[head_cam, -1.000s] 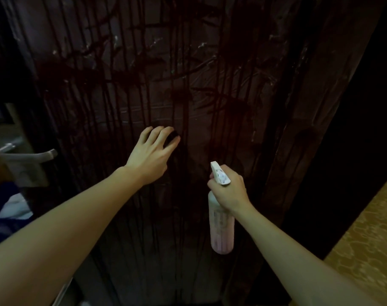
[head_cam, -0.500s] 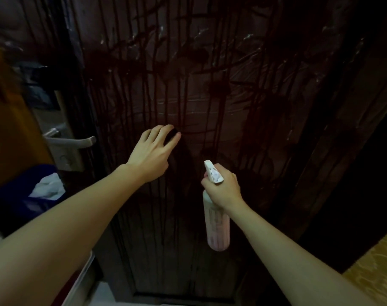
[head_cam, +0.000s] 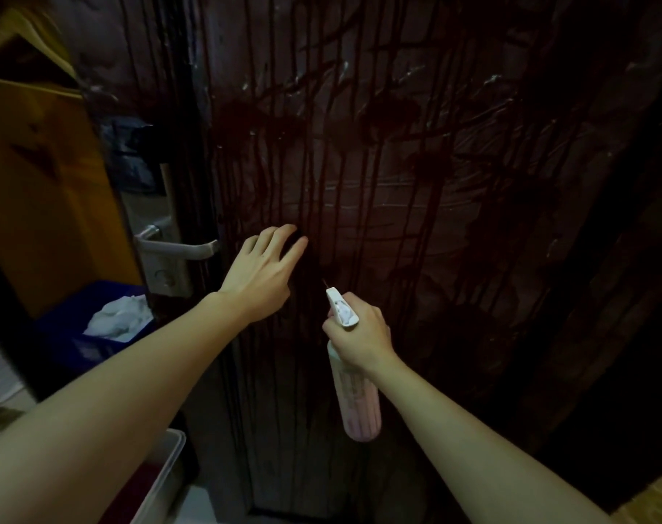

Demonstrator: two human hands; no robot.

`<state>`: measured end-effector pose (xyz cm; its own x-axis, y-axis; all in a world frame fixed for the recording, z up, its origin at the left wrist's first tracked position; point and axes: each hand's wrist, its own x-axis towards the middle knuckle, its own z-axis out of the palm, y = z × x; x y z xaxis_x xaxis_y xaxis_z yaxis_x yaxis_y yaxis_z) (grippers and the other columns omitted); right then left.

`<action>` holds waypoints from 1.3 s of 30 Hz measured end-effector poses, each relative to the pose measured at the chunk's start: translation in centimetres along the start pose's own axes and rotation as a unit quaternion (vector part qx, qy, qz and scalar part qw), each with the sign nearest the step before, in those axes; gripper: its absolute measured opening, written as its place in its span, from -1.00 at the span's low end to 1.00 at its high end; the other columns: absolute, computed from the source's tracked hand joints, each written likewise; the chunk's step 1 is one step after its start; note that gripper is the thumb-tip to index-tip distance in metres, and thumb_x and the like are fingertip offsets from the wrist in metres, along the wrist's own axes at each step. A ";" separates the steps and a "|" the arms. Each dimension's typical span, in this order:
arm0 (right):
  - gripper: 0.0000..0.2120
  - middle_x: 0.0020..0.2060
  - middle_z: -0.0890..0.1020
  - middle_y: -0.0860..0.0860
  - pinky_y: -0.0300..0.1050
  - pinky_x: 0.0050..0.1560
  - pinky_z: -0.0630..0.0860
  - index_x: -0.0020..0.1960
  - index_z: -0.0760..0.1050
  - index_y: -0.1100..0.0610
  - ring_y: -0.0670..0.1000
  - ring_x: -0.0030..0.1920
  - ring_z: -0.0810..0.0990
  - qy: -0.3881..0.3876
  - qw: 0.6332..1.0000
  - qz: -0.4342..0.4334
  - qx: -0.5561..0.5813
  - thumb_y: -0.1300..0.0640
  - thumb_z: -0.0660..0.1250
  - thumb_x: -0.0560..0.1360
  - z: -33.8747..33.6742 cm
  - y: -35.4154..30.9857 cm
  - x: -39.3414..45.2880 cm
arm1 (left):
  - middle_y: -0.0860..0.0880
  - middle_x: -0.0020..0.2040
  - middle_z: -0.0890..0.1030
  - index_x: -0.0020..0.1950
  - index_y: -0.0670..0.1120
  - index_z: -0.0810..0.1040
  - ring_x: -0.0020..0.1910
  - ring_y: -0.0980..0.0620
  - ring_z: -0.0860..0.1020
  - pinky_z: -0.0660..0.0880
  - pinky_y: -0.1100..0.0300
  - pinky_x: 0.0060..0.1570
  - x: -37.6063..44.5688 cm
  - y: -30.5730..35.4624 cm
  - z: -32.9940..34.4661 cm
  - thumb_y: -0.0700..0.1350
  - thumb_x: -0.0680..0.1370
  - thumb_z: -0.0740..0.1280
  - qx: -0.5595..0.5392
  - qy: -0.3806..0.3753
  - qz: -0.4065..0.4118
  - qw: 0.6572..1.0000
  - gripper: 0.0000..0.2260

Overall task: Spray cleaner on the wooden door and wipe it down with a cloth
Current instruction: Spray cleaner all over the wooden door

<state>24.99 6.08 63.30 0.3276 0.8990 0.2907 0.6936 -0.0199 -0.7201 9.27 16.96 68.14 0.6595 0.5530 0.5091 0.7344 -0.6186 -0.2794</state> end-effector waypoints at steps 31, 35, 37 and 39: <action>-0.90 -0.34 0.57 -0.05 -0.01 -0.20 0.51 -0.19 0.46 0.09 0.02 -0.26 0.57 0.115 0.987 0.100 0.042 0.08 0.35 0.38 -0.6 2.6 -1.0 | -0.24 0.28 0.42 0.32 -0.14 0.48 0.21 -0.24 0.38 0.33 -0.19 0.21 2.0 2.6 1.3 -0.23 0.26 0.45 -0.018 0.069 0.090 0.993 -0.39; -0.87 -0.38 0.55 -0.04 0.04 -0.23 0.52 -0.25 0.44 0.09 0.01 -0.32 0.56 0.150 0.980 0.113 0.064 0.06 0.34 0.34 -2.9 4.5 -2.0 | -0.23 0.25 0.43 0.33 -0.14 0.48 0.20 -0.23 0.41 0.33 -0.19 0.22 3.0 5.0 1.3 -0.22 0.28 0.45 -0.029 0.075 0.105 0.991 -0.40; -0.92 -0.34 0.58 -0.06 0.09 -0.15 0.56 -0.22 0.47 0.04 -0.01 -0.27 0.57 0.151 0.976 0.124 0.093 0.06 0.35 0.33 -4.0 5.4 -2.4 | -0.23 0.25 0.44 0.34 -0.13 0.48 0.20 -0.23 0.42 0.34 -0.19 0.21 3.4 6.3 1.3 -0.23 0.29 0.44 -0.036 0.073 0.115 0.990 -0.40; -0.90 -0.27 0.60 -0.07 0.09 -0.09 0.58 -0.17 0.49 -0.01 -0.02 -0.21 0.59 0.161 0.973 0.130 0.100 0.04 0.35 0.32 -5.1 6.3 -2.8 | -0.23 0.25 0.43 0.34 -0.13 0.47 0.19 -0.24 0.43 0.36 -0.19 0.19 3.8 7.8 1.3 -0.23 0.29 0.44 -0.039 0.071 0.123 0.989 -0.40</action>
<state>31.74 1.21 61.17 0.6810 0.6912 0.2418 0.4322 -0.1128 -0.8947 17.68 15.00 66.84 0.7837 0.2993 0.5443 0.5359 -0.7690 -0.3486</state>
